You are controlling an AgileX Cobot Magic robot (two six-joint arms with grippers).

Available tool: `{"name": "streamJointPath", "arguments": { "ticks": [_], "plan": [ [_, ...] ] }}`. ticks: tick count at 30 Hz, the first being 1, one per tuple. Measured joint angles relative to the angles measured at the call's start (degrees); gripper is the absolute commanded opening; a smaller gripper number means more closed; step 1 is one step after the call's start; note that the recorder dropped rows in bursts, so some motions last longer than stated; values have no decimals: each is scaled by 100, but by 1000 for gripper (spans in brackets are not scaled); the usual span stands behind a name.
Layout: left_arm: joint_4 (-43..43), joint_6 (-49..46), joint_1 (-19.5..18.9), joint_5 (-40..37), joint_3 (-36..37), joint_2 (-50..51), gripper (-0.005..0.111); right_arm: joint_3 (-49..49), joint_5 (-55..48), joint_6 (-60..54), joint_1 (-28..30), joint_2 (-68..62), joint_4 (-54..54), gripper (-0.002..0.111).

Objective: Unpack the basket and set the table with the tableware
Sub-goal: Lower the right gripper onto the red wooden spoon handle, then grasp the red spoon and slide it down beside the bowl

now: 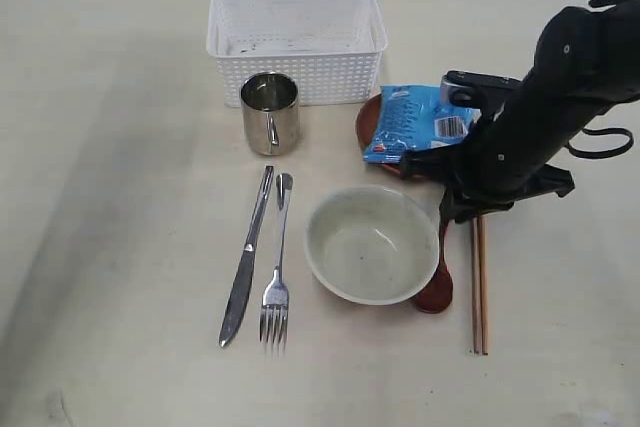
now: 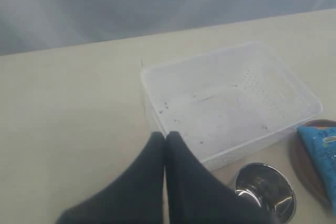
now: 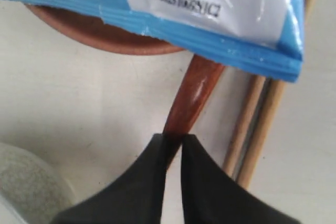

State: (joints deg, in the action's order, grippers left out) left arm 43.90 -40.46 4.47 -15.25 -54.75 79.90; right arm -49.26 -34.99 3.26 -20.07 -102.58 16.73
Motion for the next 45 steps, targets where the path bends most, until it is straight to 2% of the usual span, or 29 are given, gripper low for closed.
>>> {"name": "streamJointPath", "arguments": {
  "ticks": [19,22,26,27,34,45],
  "plan": [
    [0,-45,0,0,0,0,0,0,-523,-147,0,85,-255,1],
    [0,-56,0,0,0,0,0,0,-523,-147,0,223,-255,10],
    [0,-56,0,0,0,0,0,0,-538,-147,0,351,-175,37],
    [0,-56,0,0,0,0,0,0,-538,-93,0,351,-148,40],
    [10,-65,0,0,0,0,0,0,-195,500,0,269,-96,41],
    [10,-78,0,0,0,0,0,0,155,752,-9,-16,-61,41]
  ]
}}
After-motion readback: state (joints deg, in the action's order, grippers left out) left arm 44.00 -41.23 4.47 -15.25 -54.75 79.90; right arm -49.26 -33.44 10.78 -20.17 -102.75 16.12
